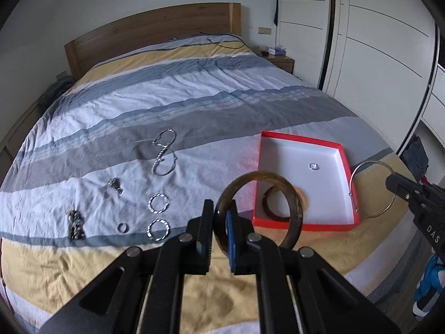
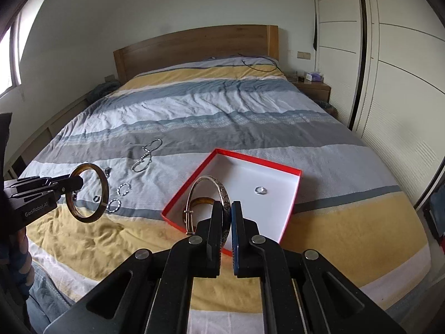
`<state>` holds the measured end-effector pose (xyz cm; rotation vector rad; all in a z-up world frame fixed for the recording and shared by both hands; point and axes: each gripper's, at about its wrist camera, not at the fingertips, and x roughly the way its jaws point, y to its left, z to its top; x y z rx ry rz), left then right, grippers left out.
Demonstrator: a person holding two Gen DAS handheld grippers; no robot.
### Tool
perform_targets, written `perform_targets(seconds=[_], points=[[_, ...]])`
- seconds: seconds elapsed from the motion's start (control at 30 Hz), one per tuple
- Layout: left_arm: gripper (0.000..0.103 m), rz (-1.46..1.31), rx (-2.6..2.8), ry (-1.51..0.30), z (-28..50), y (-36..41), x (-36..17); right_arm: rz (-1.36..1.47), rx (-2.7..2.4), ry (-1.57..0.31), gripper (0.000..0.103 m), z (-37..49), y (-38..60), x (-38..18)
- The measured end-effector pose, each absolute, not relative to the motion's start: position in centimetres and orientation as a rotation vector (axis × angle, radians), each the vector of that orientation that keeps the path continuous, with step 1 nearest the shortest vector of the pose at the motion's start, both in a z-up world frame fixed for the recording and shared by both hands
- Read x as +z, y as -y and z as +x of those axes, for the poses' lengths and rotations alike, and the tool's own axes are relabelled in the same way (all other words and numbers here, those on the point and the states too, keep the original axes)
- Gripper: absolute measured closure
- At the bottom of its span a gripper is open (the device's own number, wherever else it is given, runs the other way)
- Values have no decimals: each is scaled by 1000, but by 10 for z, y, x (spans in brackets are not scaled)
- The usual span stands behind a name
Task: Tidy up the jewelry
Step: 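Carry both bangles into the red box while the right tool opens, releasing the cuff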
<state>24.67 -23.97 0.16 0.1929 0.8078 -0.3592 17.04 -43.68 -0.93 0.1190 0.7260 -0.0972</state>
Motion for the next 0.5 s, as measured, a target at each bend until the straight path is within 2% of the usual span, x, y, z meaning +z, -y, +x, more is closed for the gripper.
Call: perform_targets(seconds=[0.5], points=[[95,286,-396,-895,347,360,-76,90,-107,-864,96,277,509,-91]])
